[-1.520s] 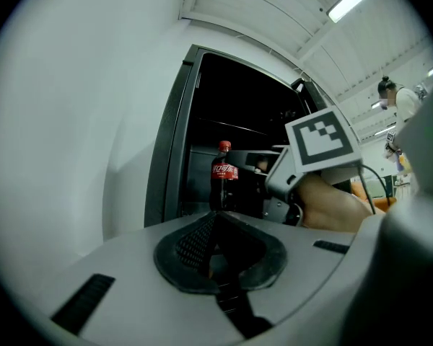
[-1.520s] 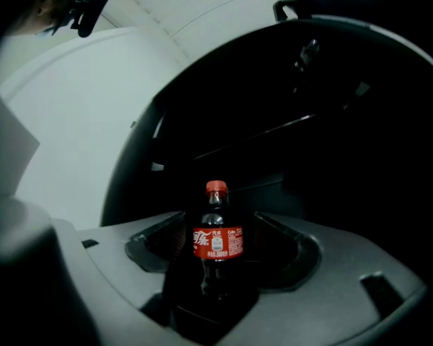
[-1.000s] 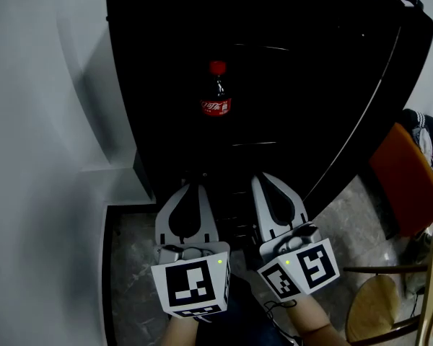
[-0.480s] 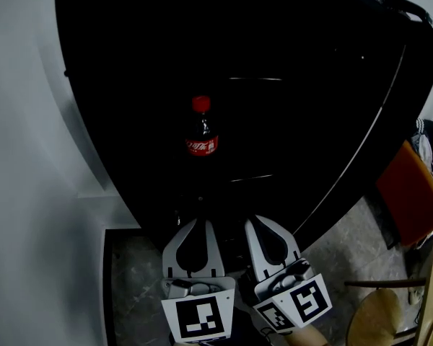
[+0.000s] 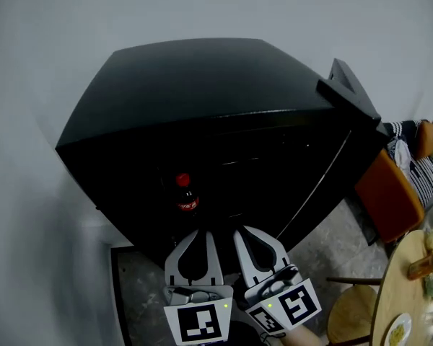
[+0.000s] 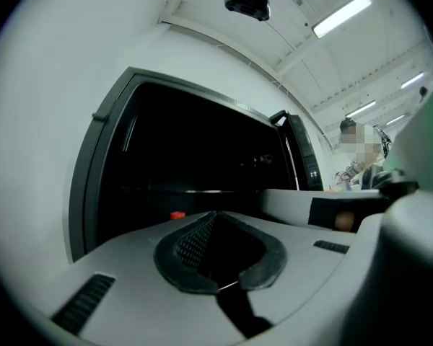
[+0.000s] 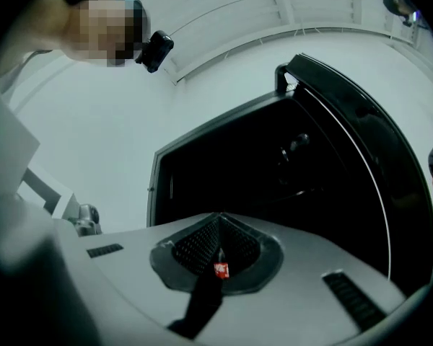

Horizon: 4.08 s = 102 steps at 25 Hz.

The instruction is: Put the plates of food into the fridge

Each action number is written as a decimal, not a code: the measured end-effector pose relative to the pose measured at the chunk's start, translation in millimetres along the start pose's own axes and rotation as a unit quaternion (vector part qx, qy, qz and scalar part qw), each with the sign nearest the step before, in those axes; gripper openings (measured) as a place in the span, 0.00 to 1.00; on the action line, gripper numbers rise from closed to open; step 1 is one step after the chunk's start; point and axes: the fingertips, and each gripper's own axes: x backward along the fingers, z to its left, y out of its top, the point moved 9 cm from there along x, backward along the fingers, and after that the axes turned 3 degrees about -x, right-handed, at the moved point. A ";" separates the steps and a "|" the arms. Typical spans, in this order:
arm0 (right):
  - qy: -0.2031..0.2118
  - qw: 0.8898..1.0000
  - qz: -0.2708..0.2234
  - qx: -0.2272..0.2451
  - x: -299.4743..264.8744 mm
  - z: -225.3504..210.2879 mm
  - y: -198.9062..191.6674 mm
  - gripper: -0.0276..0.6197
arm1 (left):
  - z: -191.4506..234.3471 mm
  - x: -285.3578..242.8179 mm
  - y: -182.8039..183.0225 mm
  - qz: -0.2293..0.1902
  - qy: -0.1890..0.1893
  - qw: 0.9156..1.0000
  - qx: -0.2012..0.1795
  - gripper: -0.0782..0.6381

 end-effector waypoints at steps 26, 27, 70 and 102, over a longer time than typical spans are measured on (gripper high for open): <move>-0.163 0.986 -0.011 0.014 72.3 85.5 308.9 0.06 | -74.3 67.0 306.8 -0.043 -0.128 0.991 -0.023 0.12; -0.171 0.985 -0.012 0.017 79.5 85.2 311.4 0.06 | -80.2 69.2 308.0 -0.044 -0.136 0.990 -0.020 0.12; -0.479 0.859 0.075 -0.164 602.9 -55.3 252.3 0.06 | -473.4 192.0 118.6 0.219 -0.372 0.902 -0.028 0.12; -0.454 0.767 0.192 -0.410 656.0 -78.4 134.9 0.10 | -476.1 187.1 -11.9 0.501 -0.393 0.769 0.053 0.18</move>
